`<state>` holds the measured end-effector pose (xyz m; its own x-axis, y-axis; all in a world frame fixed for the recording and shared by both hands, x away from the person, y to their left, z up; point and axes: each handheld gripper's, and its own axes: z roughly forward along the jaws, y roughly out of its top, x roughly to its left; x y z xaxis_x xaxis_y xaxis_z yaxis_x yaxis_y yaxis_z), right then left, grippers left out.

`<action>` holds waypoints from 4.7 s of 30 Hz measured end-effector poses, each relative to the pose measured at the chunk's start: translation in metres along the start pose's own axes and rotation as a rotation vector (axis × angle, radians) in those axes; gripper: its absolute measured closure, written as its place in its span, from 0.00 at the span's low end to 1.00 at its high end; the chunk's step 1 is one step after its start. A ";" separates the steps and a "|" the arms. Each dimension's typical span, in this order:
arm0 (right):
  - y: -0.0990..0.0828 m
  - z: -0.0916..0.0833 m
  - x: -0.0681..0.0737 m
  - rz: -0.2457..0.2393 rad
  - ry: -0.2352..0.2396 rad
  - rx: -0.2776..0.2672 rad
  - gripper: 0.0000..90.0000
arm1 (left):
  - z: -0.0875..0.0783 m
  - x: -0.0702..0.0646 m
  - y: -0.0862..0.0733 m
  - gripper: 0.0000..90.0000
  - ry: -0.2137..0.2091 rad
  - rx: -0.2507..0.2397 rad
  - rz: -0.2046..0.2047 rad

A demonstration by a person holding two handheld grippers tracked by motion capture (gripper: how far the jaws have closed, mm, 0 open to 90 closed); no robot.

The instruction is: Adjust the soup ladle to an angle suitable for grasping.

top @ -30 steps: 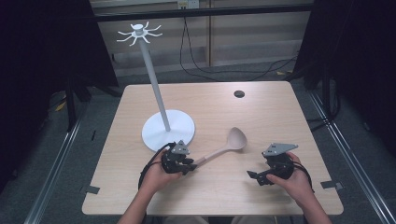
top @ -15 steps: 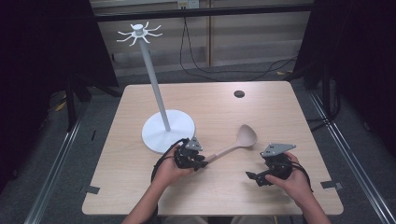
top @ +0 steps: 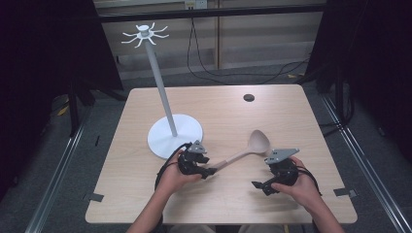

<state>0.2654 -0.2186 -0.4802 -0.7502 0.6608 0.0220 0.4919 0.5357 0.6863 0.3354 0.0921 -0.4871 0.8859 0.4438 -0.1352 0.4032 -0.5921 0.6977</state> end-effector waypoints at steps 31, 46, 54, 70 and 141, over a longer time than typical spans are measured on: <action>0.079 0.046 -0.010 -0.404 0.094 0.266 0.31 | -0.049 -0.002 -0.057 0.13 0.118 0.013 -0.134; 0.100 0.070 -0.013 -0.582 0.128 0.408 0.55 | -0.054 0.005 -0.062 0.14 0.117 0.004 -0.158; 0.102 0.069 -0.021 -0.578 0.142 0.385 0.60 | -0.055 0.005 -0.061 0.14 0.119 -0.013 -0.166; 0.106 0.087 -0.018 -0.637 0.166 0.400 0.75 | -0.056 0.008 -0.063 0.14 0.123 -0.005 -0.168; 0.088 0.009 0.013 -0.075 0.061 -0.346 0.88 | -0.049 -0.018 0.025 0.50 -0.052 -0.605 -0.414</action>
<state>0.3025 -0.1584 -0.4262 -0.8088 0.5880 -0.0019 0.2633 0.3650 0.8930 0.3184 0.1023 -0.4328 0.7044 0.5095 -0.4943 0.5231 0.0981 0.8466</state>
